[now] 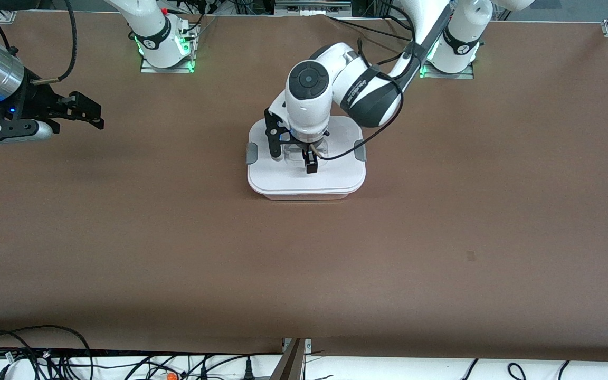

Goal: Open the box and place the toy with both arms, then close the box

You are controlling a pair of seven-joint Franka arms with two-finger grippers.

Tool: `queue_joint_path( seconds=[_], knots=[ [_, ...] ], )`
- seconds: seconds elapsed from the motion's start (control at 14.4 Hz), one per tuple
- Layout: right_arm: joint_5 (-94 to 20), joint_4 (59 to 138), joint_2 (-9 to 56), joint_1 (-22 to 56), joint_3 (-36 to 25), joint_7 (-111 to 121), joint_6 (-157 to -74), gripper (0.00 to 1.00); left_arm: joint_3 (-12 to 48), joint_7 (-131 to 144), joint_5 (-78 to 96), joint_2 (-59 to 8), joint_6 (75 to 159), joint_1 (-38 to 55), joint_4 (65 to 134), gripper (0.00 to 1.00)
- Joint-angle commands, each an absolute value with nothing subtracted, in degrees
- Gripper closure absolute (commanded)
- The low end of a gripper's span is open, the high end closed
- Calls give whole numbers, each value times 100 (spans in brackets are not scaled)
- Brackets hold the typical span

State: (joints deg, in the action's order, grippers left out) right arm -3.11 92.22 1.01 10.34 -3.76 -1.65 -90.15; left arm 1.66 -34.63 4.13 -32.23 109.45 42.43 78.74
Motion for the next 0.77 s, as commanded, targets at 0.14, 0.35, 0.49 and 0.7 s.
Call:
queue_joint_path(
  seconds=[0.14, 0.35, 0.49, 0.7],
  knots=[
    [-229, 9325, 18, 958, -281, -229, -9088, 0, -218, -3454, 949, -2471, 10591, 3535, 7972, 0],
    [-229, 9325, 18, 958, -281, -229, -9088, 0, -580, -3428, 1011, -2084, 10565, 3000, 8068, 0],
    [-229, 9325, 18, 958, -281, -229, -9088, 0, -720, -3157, 1011, -1908, 10364, 2569, 8068, 0],
    [-229, 9325, 18, 958, -281, -229, -9088, 0, -765, -2175, 1019, -1644, 9881, 1682, 8077, 0]
  ],
)
